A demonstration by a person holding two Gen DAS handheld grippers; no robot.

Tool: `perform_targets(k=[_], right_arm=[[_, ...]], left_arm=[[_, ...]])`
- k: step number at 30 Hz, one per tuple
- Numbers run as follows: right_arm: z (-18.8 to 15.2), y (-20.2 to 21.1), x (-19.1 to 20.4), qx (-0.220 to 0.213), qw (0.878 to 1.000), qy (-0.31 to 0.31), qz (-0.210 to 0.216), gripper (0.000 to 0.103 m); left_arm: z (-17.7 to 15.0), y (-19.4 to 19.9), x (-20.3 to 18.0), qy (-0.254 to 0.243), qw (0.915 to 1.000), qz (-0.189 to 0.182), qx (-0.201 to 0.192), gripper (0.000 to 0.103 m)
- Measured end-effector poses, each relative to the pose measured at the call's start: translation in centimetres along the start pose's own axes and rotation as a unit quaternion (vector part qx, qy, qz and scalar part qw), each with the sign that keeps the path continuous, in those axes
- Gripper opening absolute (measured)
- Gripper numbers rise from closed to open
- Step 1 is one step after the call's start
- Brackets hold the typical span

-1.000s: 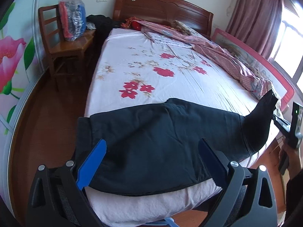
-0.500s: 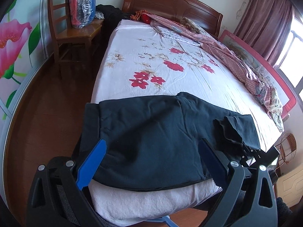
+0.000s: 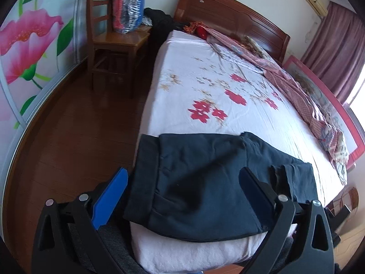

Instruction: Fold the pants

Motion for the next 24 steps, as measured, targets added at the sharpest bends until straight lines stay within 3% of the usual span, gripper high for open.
perform_targets(k=[1,2,4,6,9,11,14,16,20,21,24], right_arm=[[0.1,0.4,-0.7,-0.006,0.999,-0.045,0.01,0.071],[-0.2,0.8,-1.3,-0.012,0.996,-0.086,0.012,0.081],[-0.7,1.0,-1.2,-0.012,0.993,-0.113,-0.013,0.082],[-0.8,1.1,-1.1,-0.006,0.991,-0.124,-0.044,0.082],[-1.5,0.3,-2.9,0.016,0.986,-0.159,-0.043,0.082],[-1.7,-0.6,-4.3,0.031,0.981,-0.188,-0.036,0.082],[-2.4,-0.3,-5.2,0.036,0.976,-0.211,-0.039,0.082],[-2.9,-0.5,-5.2,0.027,0.976,-0.213,-0.037,0.082],[-1.9,-0.1,-3.7,-0.003,0.987,-0.147,-0.064,0.082],[-1.0,-0.1,-2.9,-0.018,0.991,-0.107,-0.082,0.082],[0.9,-0.6,0.9,-0.064,0.995,0.026,-0.066,0.082]], left_arm=[[0.3,0.0,1.1,0.01,0.9999,0.009,-0.006,0.1],[0.4,0.0,2.3,0.021,0.9996,0.018,-0.009,0.1],[0.7,-0.6,4.3,0.044,0.9985,0.032,0.0,0.101],[0.7,-1.8,6.1,0.061,0.9977,0.021,0.021,0.101],[0.2,-4.3,7.9,0.086,0.9946,-0.004,0.059,0.101],[-0.8,-6.5,9.2,0.13,0.9864,-0.022,0.098,0.101],[-2.8,-8.3,10.2,0.191,0.9727,-0.054,0.121,0.101],[-3.9,-8.8,10.5,0.201,0.971,-0.035,0.125,0.101],[-5.0,-8.9,10.0,0.174,0.9744,-0.022,0.14,0.101],[-5.2,-8.7,10.0,0.177,0.9736,-0.031,0.14,0.101],[-5.8,-8.5,10.3,0.204,0.9669,-0.043,0.148,0.101]])
Point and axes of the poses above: each gripper's, at about its wrist camera, not at the fingertips, and y roughly against the way its jaws point, x to its left, z to its top, the point moved 2 cm from there along -y, roughly the way its jaws point, and after that the axes turned 4 degrees about -z, right-handed, at the moved point
